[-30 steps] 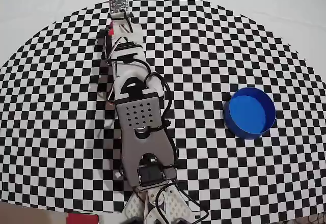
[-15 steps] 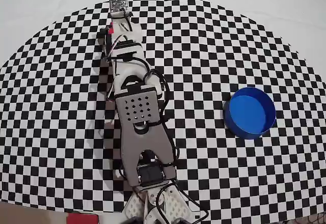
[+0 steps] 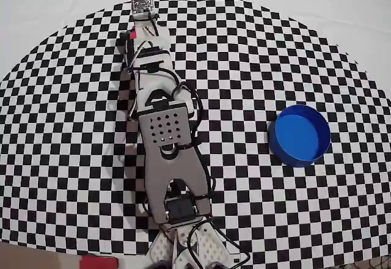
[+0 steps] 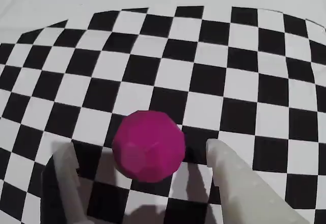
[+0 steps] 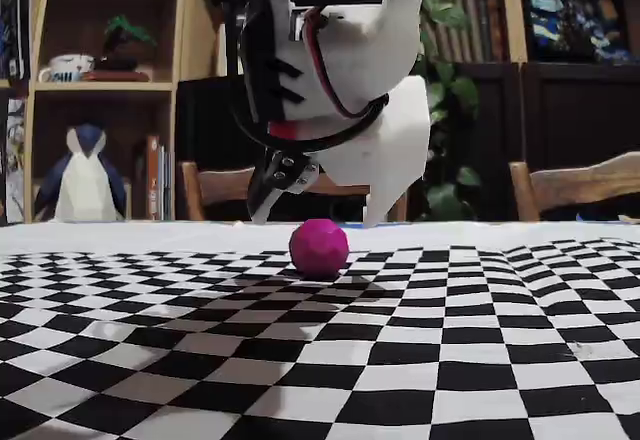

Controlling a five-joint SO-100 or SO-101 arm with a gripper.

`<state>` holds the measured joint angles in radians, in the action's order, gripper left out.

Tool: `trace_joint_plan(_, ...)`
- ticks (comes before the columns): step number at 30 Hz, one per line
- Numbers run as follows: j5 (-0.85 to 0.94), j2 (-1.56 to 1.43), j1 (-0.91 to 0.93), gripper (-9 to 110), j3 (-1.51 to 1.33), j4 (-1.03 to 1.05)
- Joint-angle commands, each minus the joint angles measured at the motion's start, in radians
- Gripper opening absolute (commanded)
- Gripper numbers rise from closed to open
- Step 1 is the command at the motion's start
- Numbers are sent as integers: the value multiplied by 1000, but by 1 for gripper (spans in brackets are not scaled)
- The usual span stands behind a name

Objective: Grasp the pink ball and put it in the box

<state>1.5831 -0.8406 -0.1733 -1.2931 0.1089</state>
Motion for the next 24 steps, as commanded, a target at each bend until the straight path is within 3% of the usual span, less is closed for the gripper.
trace_joint_plan(1,8,0,14,29,49,5)
trace_joint_plan(24,9,81,14,29,135,6)
